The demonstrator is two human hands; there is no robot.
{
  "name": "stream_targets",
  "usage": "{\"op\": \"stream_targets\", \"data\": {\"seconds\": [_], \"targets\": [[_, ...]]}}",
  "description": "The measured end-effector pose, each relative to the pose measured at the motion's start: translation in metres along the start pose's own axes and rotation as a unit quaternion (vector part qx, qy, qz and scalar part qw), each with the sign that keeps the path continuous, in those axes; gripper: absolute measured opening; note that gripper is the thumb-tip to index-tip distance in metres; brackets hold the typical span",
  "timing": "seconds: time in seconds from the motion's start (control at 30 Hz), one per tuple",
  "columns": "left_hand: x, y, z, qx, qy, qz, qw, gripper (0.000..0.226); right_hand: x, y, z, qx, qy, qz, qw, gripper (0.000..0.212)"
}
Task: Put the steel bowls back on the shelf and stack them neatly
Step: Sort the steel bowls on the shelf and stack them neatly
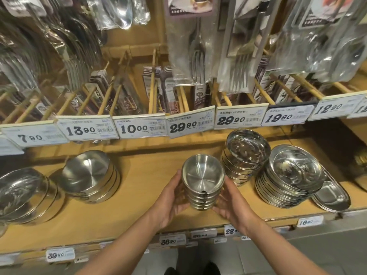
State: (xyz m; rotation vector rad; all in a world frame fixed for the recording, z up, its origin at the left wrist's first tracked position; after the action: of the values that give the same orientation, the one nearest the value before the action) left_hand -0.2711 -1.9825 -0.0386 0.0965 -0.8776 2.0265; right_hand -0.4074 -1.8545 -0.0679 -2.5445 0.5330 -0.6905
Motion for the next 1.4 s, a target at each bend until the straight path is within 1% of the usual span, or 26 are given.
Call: {"op": "stream_targets", "data": {"seconds": [0.07, 0.13, 0.33, 0.47, 0.63, 0.8, 0.93, 1.0, 1.03, 1.1, 1.17, 1.23, 1.3, 1.33, 1.4], "targets": [[-0.003, 0.001, -0.001, 0.005, -0.001, 0.006, 1.000, 0.071, 0.000, 0.005, 0.003, -0.003, 0.009, 0.006, 1.000, 0.060], [-0.007, 0.001, 0.000, 0.013, -0.004, 0.008, 1.000, 0.069, 0.001, 0.011, 0.003, -0.003, 0.015, 0.004, 1.000, 0.055], [-0.036, 0.008, 0.016, 0.029, -0.006, 0.026, 0.999, 0.061, 0.021, 0.040, -0.007, -0.008, 0.015, -0.018, 1.000, 0.058], [-0.056, 0.023, 0.032, 0.040, 0.010, 0.023, 0.999, 0.048, 0.029, 0.069, -0.018, -0.024, 0.022, -0.025, 0.999, 0.050], [-0.073, 0.049, 0.050, 0.049, 0.029, 0.022, 0.998, 0.046, 0.033, 0.098, -0.037, -0.039, -0.003, -0.018, 0.999, 0.061], [-0.081, 0.066, 0.061, 0.041, 0.025, 0.019, 0.999, 0.041, 0.034, 0.107, -0.047, -0.045, -0.004, -0.009, 0.999, 0.049], [-0.082, 0.069, 0.061, 0.041, 0.018, 0.011, 0.999, 0.040, 0.035, 0.101, -0.046, -0.043, 0.009, 0.001, 0.999, 0.056], [-0.080, 0.064, 0.060, 0.038, 0.011, 0.008, 0.999, 0.040, 0.035, 0.094, -0.044, -0.033, 0.010, 0.007, 0.999, 0.051], [-0.081, 0.061, 0.058, 0.037, 0.002, 0.015, 0.999, 0.043, 0.035, 0.089, -0.041, -0.021, 0.012, 0.017, 1.000, 0.050], [-0.084, 0.052, 0.049, 0.028, -0.024, 0.038, 0.999, 0.053, 0.028, 0.075, -0.030, 0.007, 0.011, 0.040, 0.999, 0.064], [-0.089, 0.042, 0.031, 0.012, -0.036, 0.060, 0.997, 0.064, 0.018, 0.056, -0.015, 0.029, 0.009, 0.048, 0.998, 0.069], [-0.088, 0.031, 0.006, -0.015, -0.017, 0.071, 0.997, 0.070, 0.004, 0.031, 0.001, 0.041, 0.015, 0.048, 0.998, 0.066], [-0.078, 0.025, -0.016, -0.043, 0.001, 0.076, 0.996, 0.068, -0.016, 0.008, 0.011, 0.042, 0.023, 0.063, 0.997, 0.059], [-0.069, 0.024, -0.025, -0.055, 0.010, 0.075, 0.996, 0.066, -0.027, -0.002, 0.012, 0.038, 0.026, 0.079, 0.996, 0.055], [-0.045, 0.026, -0.036, -0.070, 0.022, 0.047, 0.996, 0.065, -0.048, -0.020, 0.010, 0.031, 0.042, 0.130, 0.990, 0.046]]}}
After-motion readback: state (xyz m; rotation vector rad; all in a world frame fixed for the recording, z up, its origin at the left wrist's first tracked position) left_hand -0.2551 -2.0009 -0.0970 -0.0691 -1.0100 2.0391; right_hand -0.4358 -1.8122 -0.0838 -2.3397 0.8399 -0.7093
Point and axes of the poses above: each hand's wrist, its own y-axis towards the middle knuckle, its own x-axis out of the palm, z = x × y, the point moved 4 cm from there along y, towards the middle knuckle, and after that the axes turned 10 degrees about -z, right-handed, at the moved point
